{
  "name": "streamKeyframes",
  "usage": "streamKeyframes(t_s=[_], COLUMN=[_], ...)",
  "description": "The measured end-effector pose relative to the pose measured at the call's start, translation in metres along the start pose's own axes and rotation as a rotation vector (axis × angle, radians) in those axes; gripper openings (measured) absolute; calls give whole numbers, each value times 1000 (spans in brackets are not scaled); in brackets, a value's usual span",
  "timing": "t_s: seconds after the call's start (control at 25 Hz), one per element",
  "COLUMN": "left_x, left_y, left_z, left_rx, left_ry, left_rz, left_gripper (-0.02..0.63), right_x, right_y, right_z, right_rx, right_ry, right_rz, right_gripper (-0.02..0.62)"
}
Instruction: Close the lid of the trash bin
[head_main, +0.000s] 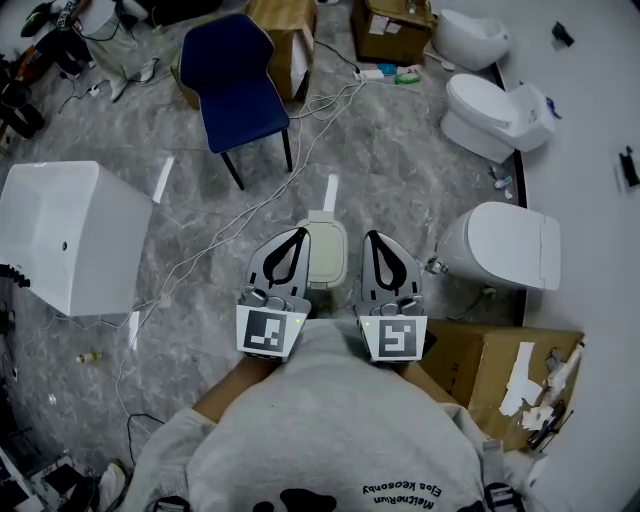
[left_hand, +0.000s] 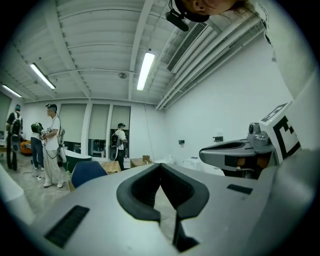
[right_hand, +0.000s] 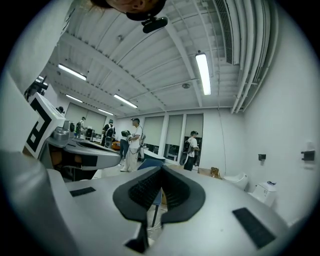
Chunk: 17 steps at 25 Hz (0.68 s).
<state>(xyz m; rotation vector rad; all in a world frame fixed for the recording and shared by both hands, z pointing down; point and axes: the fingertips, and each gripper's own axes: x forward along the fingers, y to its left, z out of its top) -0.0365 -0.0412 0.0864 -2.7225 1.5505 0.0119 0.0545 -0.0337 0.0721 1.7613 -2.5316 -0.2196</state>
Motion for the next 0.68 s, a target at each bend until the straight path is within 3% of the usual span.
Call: streamKeyframes(t_s=[0.68], left_x=[-10], left_y=[-7], left_z=[-14], left_rx=[-19], left_ry=[51], left_rz=[-13], left_gripper=[20], right_x=[-16], right_y=[2], right_z=[-14], right_rx=[12], right_ry=[69], right_rz=[6], right_gripper=[32])
